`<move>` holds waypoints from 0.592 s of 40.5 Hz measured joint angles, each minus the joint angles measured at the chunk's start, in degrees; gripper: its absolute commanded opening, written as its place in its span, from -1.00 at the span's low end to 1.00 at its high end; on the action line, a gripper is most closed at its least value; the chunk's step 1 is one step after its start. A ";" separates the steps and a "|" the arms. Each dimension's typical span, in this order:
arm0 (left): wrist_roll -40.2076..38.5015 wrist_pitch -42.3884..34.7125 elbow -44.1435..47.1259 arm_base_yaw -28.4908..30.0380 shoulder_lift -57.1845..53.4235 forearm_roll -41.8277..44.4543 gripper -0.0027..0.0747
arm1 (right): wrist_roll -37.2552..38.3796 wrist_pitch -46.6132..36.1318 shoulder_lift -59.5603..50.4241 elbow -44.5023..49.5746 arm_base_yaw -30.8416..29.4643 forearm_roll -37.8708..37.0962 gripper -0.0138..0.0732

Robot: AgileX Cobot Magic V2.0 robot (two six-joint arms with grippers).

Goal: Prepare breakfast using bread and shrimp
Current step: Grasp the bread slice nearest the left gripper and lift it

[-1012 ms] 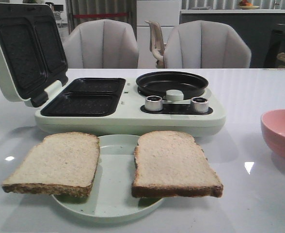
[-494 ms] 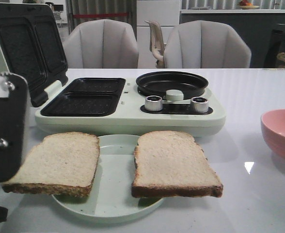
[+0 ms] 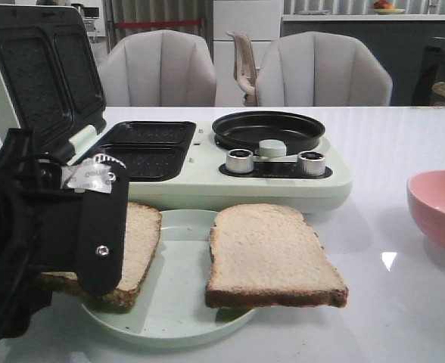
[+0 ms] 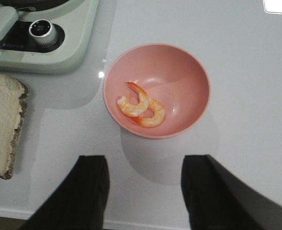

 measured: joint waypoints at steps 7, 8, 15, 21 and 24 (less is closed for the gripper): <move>-0.12 -1.42 0.00 -1.38 0.46 -1.30 -0.19 | 0.00 0.00 0.00 0.00 0.00 0.00 0.39; -0.12 -1.57 0.00 -1.72 0.46 -1.67 -0.25 | 0.00 0.00 0.00 0.00 0.00 0.00 0.39; -0.22 -0.57 0.00 -4.29 0.46 -4.56 -0.57 | 0.00 0.00 0.00 0.00 0.00 0.00 0.39; -0.30 3.89 0.00 -7.77 -0.87 -7.74 -0.67 | 0.00 0.00 0.00 0.00 0.00 0.00 0.39; -0.30 7.57 0.11 -10.18 -2.80 -8.84 -0.67 | 0.00 0.00 0.00 0.00 0.00 0.00 0.39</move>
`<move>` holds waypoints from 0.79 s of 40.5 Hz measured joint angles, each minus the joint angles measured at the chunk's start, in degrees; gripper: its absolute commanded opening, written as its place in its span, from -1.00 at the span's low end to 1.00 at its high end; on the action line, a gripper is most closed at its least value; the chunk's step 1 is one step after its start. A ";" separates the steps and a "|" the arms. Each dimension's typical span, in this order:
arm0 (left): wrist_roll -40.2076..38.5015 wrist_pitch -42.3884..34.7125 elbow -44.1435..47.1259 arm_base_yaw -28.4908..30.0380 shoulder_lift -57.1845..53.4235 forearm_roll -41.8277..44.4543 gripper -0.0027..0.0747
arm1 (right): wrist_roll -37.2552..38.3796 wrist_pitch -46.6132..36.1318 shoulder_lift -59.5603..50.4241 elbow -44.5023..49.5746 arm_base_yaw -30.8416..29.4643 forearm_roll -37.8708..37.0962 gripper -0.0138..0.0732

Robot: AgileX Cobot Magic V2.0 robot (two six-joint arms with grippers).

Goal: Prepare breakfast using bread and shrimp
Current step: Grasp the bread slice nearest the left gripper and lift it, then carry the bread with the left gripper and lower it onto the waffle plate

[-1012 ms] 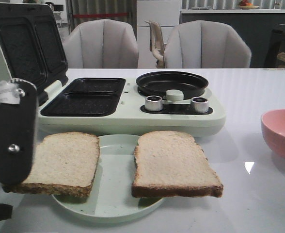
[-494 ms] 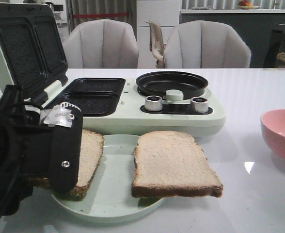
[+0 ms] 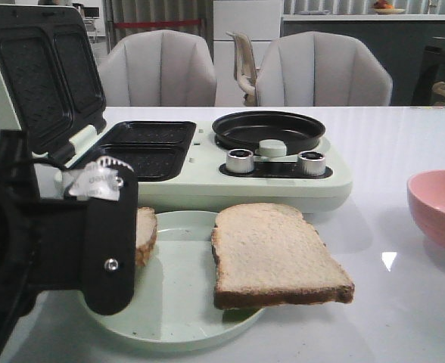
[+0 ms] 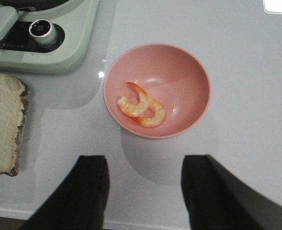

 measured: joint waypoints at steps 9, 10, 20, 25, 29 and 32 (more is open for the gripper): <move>0.00 12.08 0.21 -7.38 -11.19 -0.27 -0.67 | 0.00 0.00 0.00 0.00 0.00 0.00 0.39; 0.00 12.93 0.21 -7.85 -12.46 0.13 -0.67 | 0.00 0.00 0.00 0.00 0.00 0.00 0.39; 0.11 16.55 0.36 -8.70 -23.33 8.78 -0.67 | 0.00 0.00 0.00 0.00 0.00 0.00 0.39; 0.21 16.04 0.36 -5.62 -24.13 14.20 -0.67 | 0.00 0.00 0.00 0.00 0.00 0.00 0.39; 0.21 12.67 0.26 -1.70 -24.02 16.02 -0.67 | 0.00 0.00 0.00 0.00 0.00 0.00 0.39; 0.21 9.12 -0.24 2.18 -23.37 16.51 -0.67 | 0.00 0.00 0.00 0.00 0.00 0.00 0.39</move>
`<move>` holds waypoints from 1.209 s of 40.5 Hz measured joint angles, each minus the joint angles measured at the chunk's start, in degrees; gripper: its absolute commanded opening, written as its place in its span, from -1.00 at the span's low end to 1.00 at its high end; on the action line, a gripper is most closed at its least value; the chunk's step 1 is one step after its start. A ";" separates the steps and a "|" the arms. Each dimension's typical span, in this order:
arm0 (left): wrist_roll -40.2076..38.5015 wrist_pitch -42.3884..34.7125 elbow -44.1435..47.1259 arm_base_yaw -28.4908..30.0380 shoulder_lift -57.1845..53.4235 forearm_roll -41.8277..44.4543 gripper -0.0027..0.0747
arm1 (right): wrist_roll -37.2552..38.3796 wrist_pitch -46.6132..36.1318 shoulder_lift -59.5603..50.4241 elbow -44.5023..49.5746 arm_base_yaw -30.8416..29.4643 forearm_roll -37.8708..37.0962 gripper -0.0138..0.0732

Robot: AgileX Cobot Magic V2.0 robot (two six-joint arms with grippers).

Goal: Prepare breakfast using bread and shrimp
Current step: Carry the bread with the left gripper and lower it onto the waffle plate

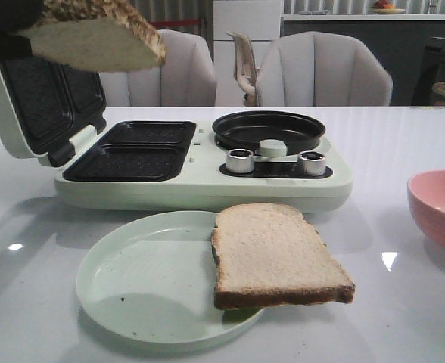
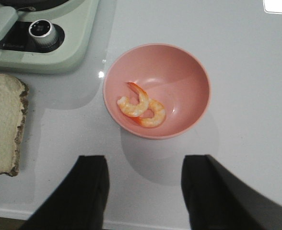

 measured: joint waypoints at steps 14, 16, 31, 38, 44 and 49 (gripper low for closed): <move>0.07 -16.55 -6.65 14.34 4.28 0.83 -0.67 | 0.00 0.00 0.00 0.00 0.00 0.00 0.39; 0.07 -18.18 -8.15 15.67 5.78 1.06 -0.67 | 0.00 0.00 0.00 0.00 0.00 0.00 0.39; 0.07 -21.39 -23.24 24.76 22.13 1.61 -0.67 | 0.00 0.00 0.00 0.00 0.00 0.00 0.39; 0.07 -21.62 -31.37 27.57 30.31 1.66 -0.67 | 0.00 0.00 0.00 0.00 0.00 0.00 0.39; 0.07 -21.98 -37.72 29.23 36.39 1.75 -0.67 | 0.00 0.10 0.00 0.00 0.00 0.00 0.39; 0.07 -22.19 -41.81 30.19 39.98 1.75 -0.67 | 0.00 0.10 0.00 0.00 0.00 0.00 0.39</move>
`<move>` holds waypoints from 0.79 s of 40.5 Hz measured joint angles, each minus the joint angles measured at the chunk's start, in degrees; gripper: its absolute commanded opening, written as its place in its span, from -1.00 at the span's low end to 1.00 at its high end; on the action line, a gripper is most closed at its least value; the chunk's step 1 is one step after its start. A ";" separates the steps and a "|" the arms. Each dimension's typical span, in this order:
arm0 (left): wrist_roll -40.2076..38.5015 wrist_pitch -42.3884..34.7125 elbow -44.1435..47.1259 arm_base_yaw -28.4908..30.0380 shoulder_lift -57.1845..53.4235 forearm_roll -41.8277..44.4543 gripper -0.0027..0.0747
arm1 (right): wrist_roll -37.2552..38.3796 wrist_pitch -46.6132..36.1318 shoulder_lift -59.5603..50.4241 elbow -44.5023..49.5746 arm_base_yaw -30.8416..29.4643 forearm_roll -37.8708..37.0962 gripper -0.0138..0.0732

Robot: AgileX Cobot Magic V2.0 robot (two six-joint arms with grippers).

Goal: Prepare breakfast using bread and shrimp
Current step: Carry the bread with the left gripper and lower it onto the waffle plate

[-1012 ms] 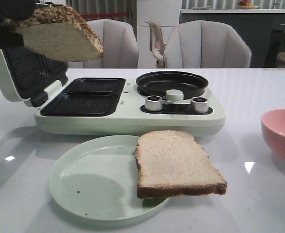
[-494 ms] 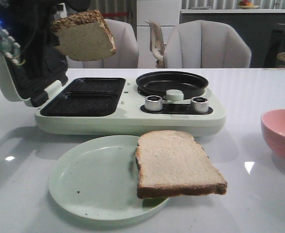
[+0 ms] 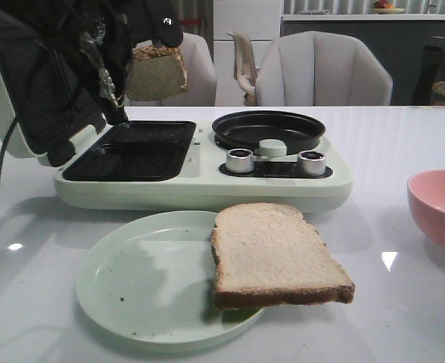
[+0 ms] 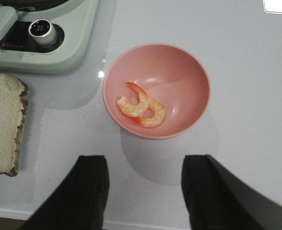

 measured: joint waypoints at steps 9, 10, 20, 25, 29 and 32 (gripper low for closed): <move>2.03 -1.41 -4.24 1.72 4.54 0.00 -0.67 | 0.00 0.00 0.00 0.00 0.00 0.00 0.39; 2.41 -1.82 -4.36 1.81 4.88 0.00 -0.67 | 0.00 0.00 0.00 0.00 0.00 0.00 0.39; 4.20 -3.53 -4.59 2.66 7.15 0.04 -0.66 | 0.00 0.00 0.00 0.00 0.00 0.00 0.39; 4.30 -3.78 -4.59 3.00 7.36 0.04 -0.38 | 0.00 0.00 0.00 0.00 0.00 0.00 0.39; 4.30 -4.44 -4.59 3.00 7.36 0.18 0.02 | 0.00 0.00 0.00 0.00 0.00 0.00 0.39; 4.39 -4.99 -4.59 3.00 7.36 0.27 0.23 | 0.00 0.00 0.00 0.00 0.00 0.00 0.39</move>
